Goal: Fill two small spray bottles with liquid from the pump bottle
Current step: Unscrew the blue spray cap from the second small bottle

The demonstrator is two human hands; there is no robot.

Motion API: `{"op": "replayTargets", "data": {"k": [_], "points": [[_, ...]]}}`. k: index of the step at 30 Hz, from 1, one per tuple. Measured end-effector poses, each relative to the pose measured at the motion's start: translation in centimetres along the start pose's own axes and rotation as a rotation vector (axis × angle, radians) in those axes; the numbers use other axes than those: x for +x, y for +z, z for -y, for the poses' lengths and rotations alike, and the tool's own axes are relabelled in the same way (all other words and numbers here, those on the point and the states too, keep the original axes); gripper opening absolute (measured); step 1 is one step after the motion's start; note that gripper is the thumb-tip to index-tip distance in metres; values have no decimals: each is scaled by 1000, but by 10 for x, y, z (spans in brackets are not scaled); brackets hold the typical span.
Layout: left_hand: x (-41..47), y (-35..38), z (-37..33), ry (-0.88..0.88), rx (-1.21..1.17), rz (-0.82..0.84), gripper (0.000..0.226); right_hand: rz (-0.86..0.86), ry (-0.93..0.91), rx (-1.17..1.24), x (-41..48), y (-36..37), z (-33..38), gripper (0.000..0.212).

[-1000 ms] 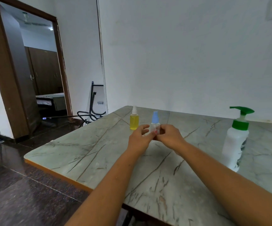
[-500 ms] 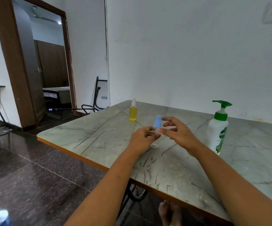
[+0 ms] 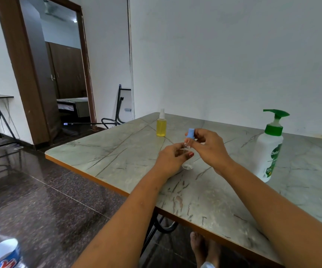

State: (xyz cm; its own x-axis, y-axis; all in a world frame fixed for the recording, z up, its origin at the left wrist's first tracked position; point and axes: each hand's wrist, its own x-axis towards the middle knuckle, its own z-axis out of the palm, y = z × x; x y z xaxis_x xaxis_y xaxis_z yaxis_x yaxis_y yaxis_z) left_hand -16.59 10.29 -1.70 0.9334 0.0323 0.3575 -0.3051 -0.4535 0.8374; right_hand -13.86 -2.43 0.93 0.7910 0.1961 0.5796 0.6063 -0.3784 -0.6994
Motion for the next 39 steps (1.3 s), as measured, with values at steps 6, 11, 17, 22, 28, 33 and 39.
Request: {"op": "replayTargets", "data": {"k": [6,11,17,22,28,33,39], "points": [[2,0,2,-15,-14,3,41,123,44,130,-2,-7,-3,30],[1,2,4,-26,-25,5,43,181,75,198,-6,-5,-1,34],[1,2,3,-8,4,0,42,109,72,170,-10,-3,3,31],[-1,2,1,26,30,13,39,-5,8,-29,-8,3,1,36],[-1,2,-1,-7,0,4,40,50,79,83,-2,-3,-3,35],[0,3,1,-18,-19,6,40,168,102,290,-3,-9,-2,33],[-1,3,2,-3,31,12,41,61,64,148,-3,-5,-7,30]]}}
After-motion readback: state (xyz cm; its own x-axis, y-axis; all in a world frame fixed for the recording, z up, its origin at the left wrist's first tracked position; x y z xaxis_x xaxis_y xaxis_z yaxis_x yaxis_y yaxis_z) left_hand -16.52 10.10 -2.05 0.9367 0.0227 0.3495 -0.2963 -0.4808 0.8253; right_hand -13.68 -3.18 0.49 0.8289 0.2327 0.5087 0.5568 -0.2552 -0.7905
